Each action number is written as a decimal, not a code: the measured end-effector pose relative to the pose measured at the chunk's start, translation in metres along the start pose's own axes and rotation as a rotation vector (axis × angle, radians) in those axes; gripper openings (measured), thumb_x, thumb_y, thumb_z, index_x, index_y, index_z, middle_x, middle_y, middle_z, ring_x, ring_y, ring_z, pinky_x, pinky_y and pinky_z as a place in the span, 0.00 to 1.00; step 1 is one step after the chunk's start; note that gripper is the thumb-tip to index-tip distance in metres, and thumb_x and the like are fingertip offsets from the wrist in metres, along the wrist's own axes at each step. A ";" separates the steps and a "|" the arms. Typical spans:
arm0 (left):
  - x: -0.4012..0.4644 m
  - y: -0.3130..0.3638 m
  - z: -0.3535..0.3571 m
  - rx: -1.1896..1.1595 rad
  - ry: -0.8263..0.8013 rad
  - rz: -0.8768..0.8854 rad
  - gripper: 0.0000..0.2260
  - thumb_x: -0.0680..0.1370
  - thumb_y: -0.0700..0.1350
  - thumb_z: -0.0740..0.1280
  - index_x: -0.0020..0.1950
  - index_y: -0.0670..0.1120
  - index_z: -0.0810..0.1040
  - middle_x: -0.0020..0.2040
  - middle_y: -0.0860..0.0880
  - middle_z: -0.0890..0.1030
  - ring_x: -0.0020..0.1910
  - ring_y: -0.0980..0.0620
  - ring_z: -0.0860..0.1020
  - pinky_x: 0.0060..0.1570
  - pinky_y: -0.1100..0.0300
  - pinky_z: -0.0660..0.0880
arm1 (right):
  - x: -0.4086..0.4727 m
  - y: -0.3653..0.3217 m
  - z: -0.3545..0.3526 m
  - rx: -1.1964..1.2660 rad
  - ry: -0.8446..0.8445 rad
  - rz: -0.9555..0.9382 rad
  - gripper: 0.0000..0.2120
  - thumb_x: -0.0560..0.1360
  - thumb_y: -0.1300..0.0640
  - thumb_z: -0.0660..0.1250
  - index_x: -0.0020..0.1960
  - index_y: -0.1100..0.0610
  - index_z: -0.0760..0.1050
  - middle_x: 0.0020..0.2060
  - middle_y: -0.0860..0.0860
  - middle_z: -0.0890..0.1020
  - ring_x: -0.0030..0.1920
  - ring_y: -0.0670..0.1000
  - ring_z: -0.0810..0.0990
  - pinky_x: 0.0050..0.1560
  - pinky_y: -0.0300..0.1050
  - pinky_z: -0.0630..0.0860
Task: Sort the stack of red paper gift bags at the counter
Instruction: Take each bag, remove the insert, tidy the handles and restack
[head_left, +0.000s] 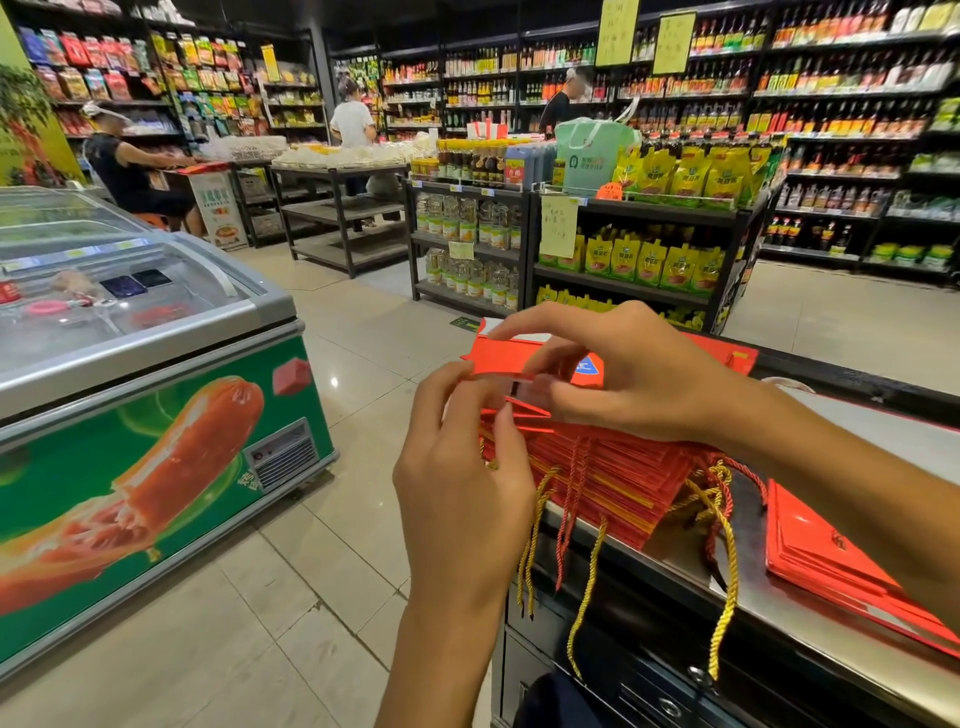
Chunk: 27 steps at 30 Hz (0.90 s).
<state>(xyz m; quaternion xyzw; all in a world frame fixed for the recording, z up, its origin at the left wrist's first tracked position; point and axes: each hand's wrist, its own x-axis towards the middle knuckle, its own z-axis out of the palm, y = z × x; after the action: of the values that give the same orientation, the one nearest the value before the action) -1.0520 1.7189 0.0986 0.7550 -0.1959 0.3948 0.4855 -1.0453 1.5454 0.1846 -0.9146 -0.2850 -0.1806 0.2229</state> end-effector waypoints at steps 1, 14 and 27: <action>0.001 0.000 0.000 0.003 0.003 -0.004 0.05 0.78 0.36 0.71 0.51 0.43 0.82 0.59 0.50 0.80 0.55 0.71 0.72 0.54 0.79 0.67 | 0.000 -0.001 0.000 -0.015 0.009 0.003 0.21 0.79 0.57 0.72 0.70 0.47 0.73 0.47 0.44 0.87 0.27 0.49 0.78 0.30 0.35 0.71; 0.006 0.002 0.001 0.089 -0.093 -0.154 0.06 0.80 0.45 0.71 0.55 0.50 0.84 0.63 0.55 0.75 0.52 0.66 0.71 0.51 0.74 0.70 | 0.005 -0.012 0.008 -0.071 0.011 -0.028 0.22 0.80 0.57 0.70 0.72 0.49 0.71 0.44 0.46 0.86 0.44 0.45 0.84 0.40 0.36 0.75; 0.012 -0.005 0.012 0.029 -0.106 -0.238 0.07 0.78 0.40 0.70 0.49 0.49 0.86 0.60 0.56 0.74 0.51 0.73 0.72 0.46 0.76 0.72 | 0.005 -0.009 0.012 -0.086 0.003 -0.048 0.24 0.80 0.59 0.69 0.72 0.43 0.68 0.39 0.52 0.85 0.39 0.55 0.82 0.39 0.53 0.76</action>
<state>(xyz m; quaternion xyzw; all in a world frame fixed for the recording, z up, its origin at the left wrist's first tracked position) -1.0363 1.7116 0.1021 0.7997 -0.1242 0.2969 0.5069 -1.0442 1.5602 0.1797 -0.9160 -0.2985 -0.1994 0.1794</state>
